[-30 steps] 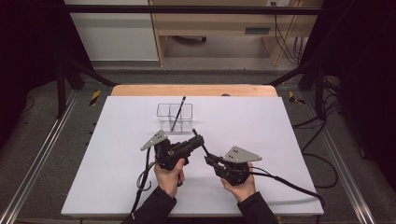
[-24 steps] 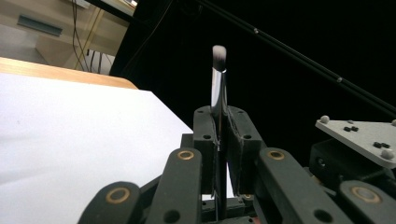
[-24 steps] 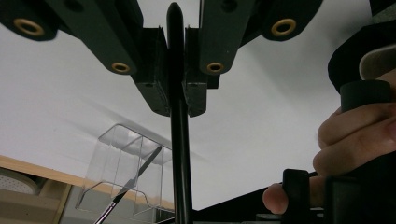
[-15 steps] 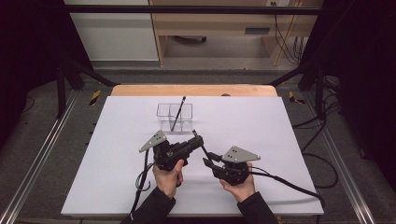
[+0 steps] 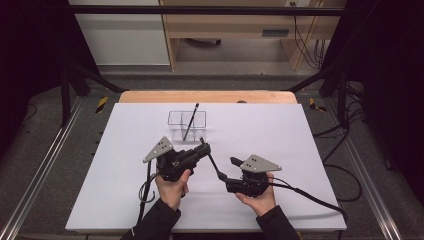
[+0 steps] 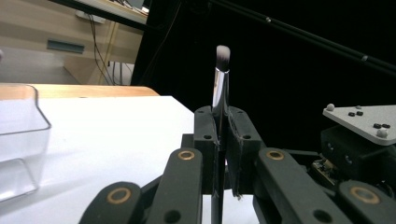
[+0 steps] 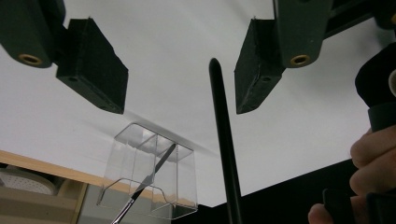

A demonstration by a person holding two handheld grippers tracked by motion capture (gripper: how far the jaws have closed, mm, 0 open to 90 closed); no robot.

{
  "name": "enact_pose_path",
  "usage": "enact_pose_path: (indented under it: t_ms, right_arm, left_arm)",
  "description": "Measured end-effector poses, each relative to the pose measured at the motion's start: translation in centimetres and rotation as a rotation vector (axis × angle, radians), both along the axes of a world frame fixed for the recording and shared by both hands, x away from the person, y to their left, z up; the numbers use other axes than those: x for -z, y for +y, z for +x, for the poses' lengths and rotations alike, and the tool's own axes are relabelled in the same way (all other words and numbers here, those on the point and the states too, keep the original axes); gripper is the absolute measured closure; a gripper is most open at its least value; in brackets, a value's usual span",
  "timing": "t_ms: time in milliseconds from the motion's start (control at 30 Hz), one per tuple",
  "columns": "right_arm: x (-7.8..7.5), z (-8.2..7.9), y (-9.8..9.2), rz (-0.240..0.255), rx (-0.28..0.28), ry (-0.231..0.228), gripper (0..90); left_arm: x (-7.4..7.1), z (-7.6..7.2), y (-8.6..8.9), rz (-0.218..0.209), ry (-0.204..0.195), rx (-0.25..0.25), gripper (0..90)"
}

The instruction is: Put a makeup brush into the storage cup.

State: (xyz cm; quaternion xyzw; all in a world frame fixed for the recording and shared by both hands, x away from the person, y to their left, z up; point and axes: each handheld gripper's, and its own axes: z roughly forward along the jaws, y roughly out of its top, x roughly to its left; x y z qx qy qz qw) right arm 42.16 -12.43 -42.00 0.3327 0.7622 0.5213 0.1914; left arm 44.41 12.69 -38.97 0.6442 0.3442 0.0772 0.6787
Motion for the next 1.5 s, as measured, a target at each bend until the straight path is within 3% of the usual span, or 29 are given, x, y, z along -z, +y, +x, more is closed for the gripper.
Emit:
enact_pose_path:
  t_ms: [467,900,1133,1500]
  right_arm:
    - [-0.5,0.1,-0.7,-0.005,0.055,0.002,19.7]
    - [-0.4,0.3,-1.5,-0.004,0.077,0.033,16.9]
    - [-0.4,0.3,-2.4,-0.003,0.099,0.042,16.6]
    - [-0.5,0.6,-4.0,-0.001,0.145,0.061,16.0]
  left_arm:
    - [-1.0,-0.3,2.4,0.077,-0.037,-0.042,82.8]
    - [-1.3,0.0,4.8,0.115,-0.038,-0.076,82.8]
    - [-1.1,0.5,5.5,0.181,-0.047,-0.102,82.7]
    - [-1.0,1.7,6.7,0.252,-0.024,-0.15,82.7]
